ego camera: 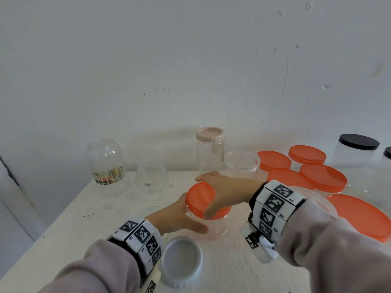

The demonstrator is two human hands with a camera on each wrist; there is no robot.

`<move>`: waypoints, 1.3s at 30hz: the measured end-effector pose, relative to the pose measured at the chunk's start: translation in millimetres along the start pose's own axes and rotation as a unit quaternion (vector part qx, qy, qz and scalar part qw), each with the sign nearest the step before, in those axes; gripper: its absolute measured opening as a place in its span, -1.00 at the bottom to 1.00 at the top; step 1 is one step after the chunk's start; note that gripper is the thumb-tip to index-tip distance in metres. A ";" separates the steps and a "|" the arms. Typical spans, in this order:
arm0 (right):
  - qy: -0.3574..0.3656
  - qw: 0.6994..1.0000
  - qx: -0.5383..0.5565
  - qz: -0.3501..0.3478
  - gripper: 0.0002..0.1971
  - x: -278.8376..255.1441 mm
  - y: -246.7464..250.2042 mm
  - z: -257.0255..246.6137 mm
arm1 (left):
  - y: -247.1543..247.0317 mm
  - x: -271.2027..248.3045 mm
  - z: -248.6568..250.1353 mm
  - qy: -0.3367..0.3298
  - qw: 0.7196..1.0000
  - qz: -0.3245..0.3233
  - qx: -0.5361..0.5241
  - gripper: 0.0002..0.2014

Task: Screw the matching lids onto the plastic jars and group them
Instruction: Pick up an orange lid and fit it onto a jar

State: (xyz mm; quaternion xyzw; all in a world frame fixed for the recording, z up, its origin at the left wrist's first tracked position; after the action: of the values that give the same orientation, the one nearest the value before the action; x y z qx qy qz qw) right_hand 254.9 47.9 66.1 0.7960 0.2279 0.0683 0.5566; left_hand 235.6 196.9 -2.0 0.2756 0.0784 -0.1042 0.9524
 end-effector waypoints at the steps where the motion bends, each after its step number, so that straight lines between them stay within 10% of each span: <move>1: -0.001 1.000 -0.023 -0.016 0.06 2.5 1.0 -1.6 | -1.5 0.2 0.5 -0.002 1.000 0.003 -0.003 0.09; 39: 0.003 0.991 -0.121 -0.060 -0.06 7.4 9.4 -17.2 | -3.4 2.9 -8.1 -0.036 0.999 0.028 -0.013 0.13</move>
State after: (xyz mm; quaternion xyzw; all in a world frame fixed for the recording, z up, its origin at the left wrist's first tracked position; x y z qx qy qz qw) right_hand 257.9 63.3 80.1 0.7074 0.2669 0.0647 0.6513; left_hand 236.8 198.0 -11.1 0.2613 0.0378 -0.0867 0.9606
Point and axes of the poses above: each hand's wrist, its own x-axis towards the middle knuckle, its own y-axis out of the back of the hand, z = x × y, the point moved 3 cm from there along x, towards the middle knuckle, and after that the axes turned 12 degrees about z, right-handed, at the moved point
